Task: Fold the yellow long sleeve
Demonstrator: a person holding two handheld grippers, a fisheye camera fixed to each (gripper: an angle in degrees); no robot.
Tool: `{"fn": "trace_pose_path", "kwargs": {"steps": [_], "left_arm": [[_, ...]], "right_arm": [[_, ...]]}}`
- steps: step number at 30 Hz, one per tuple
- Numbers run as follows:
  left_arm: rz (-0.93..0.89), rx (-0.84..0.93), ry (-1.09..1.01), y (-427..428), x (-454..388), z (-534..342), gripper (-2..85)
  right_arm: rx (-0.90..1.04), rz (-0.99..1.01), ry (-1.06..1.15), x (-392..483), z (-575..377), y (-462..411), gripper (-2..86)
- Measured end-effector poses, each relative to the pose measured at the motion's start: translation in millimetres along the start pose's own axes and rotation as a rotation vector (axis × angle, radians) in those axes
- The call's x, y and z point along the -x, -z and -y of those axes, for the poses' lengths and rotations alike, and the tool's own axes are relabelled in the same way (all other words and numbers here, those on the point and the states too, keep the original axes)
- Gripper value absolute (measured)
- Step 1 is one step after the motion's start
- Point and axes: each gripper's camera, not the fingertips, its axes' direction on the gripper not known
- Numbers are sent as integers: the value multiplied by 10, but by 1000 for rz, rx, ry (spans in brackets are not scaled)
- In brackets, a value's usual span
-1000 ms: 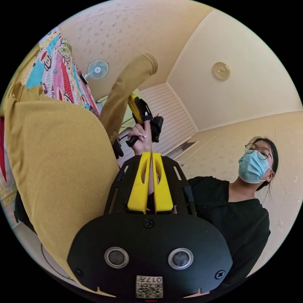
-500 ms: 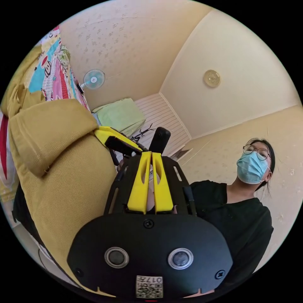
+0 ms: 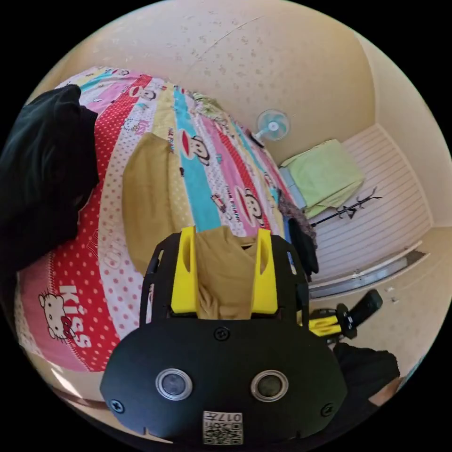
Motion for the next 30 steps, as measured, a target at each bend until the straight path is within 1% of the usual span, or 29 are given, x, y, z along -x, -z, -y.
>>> {"fn": "trace_pose_path", "kwargs": {"steps": [1, 2, 3, 4, 5, 6, 7, 8, 9, 10, 11, 12, 13, 14, 15, 16, 17, 19, 21, 23, 24, 26, 27, 29, 30], "left_arm": [[107, 43, 22, -232, 40, 193, 160], [213, 100, 50, -491, 128, 322, 150], [265, 139, 73, -627, 200, 357, 128], [344, 229, 138, -881, 390, 356, 82], [369, 192, 161, -909, 500, 278, 60], [321, 141, 165, -843, 532, 236, 49], [195, 69, 229, -706, 641, 158, 43], [25, -1, 259, -538, 743, 63, 40], [-68, -57, 247, -417, 776, -2, 39], [-216, -190, 190, -120, 815, -176, 39], [-280, -309, 171, 184, 874, -440, 39], [-289, -358, 193, 308, 921, -598, 39], [-292, -414, 282, 472, 1053, -936, 40], [-301, -428, 392, 548, 1218, -1287, 46], [-313, -433, 441, 566, 1297, -1457, 49], [-364, -451, 521, 590, 1453, -1813, 54], [-415, -497, 557, 633, 1562, -2139, 56], [-412, -565, 568, 761, 1601, -2487, 57], [-306, -594, 514, 954, 1452, -2553, 67], [-199, -527, 300, 1134, 1038, -2135, 88], [-185, -493, 239, 1144, 913, -1977, 91], [-134, -343, 27, 1027, 439, -1301, 99], [-114, -292, -17, 955, 338, -1131, 100], [-7, -69, -86, 558, 98, -556, 113], [33, -54, -95, 476, 63, -459, 117]], "right_arm": [[53, 3, -47, -39, -19, -198, 5], [29, -11, -30, -22, -26, -196, 5], [25, -27, -32, -24, -25, -196, 4], [41, -37, -38, -50, -13, -240, 4], [45, -41, -32, -78, -9, -280, 4], [40, -41, -25, -91, -12, -290, 4], [37, -32, -18, -126, -14, -308, 4], [34, -17, -17, -167, -13, -324, 4], [32, -9, -17, -189, -13, -334, 4], [28, 5, -19, -232, -10, -357, 4], [28, 14, -23, -270, 4, -383, 4], [32, 16, -24, -286, 15, -398, 4], [41, 20, -26, -315, 40, -431, 4], [48, 24, -29, -340, 62, -461, 4], [50, 25, -29, -351, 71, -474, 4], [54, 27, -30, -371, 87, -499, 4], [58, 24, -27, -386, 102, -518, 4], [64, 17, -22, -407, 120, -544, 4], [71, 9, -17, -431, 136, -566, 4], [83, -10, -8, -456, 164, -592, 5], [88, -16, -6, -462, 173, -598, 5], [104, -37, 0, -493, 208, -617, 5], [107, -39, 2, -503, 214, -618, 6], [104, -36, 3, -554, 222, -604, 6], [103, -34, 3, -570, 223, -596, 6]]}}
